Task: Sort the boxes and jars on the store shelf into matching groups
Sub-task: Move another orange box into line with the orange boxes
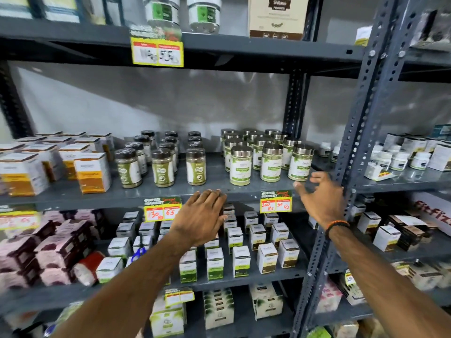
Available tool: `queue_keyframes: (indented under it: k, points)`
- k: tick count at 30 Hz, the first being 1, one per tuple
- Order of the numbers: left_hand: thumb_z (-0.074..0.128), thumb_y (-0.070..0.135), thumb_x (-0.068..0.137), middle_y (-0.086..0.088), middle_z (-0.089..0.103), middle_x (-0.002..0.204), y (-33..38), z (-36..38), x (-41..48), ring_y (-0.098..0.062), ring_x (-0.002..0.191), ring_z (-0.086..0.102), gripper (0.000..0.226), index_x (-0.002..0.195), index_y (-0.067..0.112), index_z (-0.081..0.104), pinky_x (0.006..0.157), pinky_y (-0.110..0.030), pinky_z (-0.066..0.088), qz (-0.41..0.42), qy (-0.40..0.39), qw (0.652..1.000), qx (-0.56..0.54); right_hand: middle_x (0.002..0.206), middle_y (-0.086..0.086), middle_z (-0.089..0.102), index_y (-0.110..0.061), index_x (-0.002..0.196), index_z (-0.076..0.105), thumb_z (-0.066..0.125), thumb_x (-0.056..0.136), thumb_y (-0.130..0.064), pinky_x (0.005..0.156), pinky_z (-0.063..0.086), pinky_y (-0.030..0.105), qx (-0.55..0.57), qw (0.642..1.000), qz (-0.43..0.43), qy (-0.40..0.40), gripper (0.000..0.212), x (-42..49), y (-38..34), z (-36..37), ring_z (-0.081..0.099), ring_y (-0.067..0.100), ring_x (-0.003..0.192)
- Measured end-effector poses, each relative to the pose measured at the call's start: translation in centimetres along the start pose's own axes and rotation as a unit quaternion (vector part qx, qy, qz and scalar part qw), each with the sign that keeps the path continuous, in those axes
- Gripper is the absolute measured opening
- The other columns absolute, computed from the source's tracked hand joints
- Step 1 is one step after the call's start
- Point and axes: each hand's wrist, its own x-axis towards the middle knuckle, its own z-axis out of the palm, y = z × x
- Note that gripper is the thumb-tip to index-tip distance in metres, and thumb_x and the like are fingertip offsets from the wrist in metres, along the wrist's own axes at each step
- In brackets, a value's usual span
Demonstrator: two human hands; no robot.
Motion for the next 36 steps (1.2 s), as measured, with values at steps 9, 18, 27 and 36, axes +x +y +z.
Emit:
queue_keyframes:
  k: [9,18,27,36]
  points:
    - [0.039,0.049,0.101,-0.002,0.061,0.132,-11.5,-4.9,-17.3,-0.027,0.12,0.057,0.043,0.132,0.023,0.052,0.097,-0.043,0.048,-0.104,0.041,0.993,-0.022,0.105,-0.005,0.07,-0.02,0.113,0.063,0.076,0.088,-0.042,0.075,0.059,0.039,0.149,0.97,-0.143,-0.129,0.036,-10.1,-16.5,4.4,0.069,0.015,0.089]
    - [0.05,0.045,0.097,-0.025,0.058,0.125,-33.6,-7.2,-30.0,-0.051,0.107,0.061,0.052,0.132,0.008,0.046,0.081,-0.059,0.051,-0.361,0.06,0.93,-0.031,0.114,-0.005,0.064,-0.019,0.124,0.059,0.082,0.084,-0.043,0.081,0.059,0.034,0.256,0.93,-0.121,-0.236,0.052,-19.7,-33.5,16.9,0.068,0.015,0.096]
    - [0.044,0.05,0.096,-0.028,0.046,0.144,-46.2,-3.1,-31.5,-0.047,0.13,0.048,0.072,0.144,-0.003,0.038,0.098,-0.062,0.048,-0.306,-0.01,0.95,-0.059,0.137,0.008,0.065,-0.009,0.139,0.056,0.082,0.084,-0.041,0.092,0.054,0.035,0.172,0.969,-0.019,-0.179,0.069,-22.2,-40.1,24.2,0.066,0.026,0.12]
    - [0.008,0.059,0.095,-0.02,0.03,0.163,-50.0,0.0,-31.1,-0.032,0.15,0.027,0.084,0.156,0.003,0.027,0.123,-0.047,0.022,-0.226,-0.035,0.973,-0.03,0.094,-0.008,0.072,-0.021,0.109,0.065,0.085,0.082,-0.028,0.069,0.052,0.016,0.139,0.967,0.011,-0.213,0.034,-20.3,-43.6,26.8,0.063,-0.003,0.077]
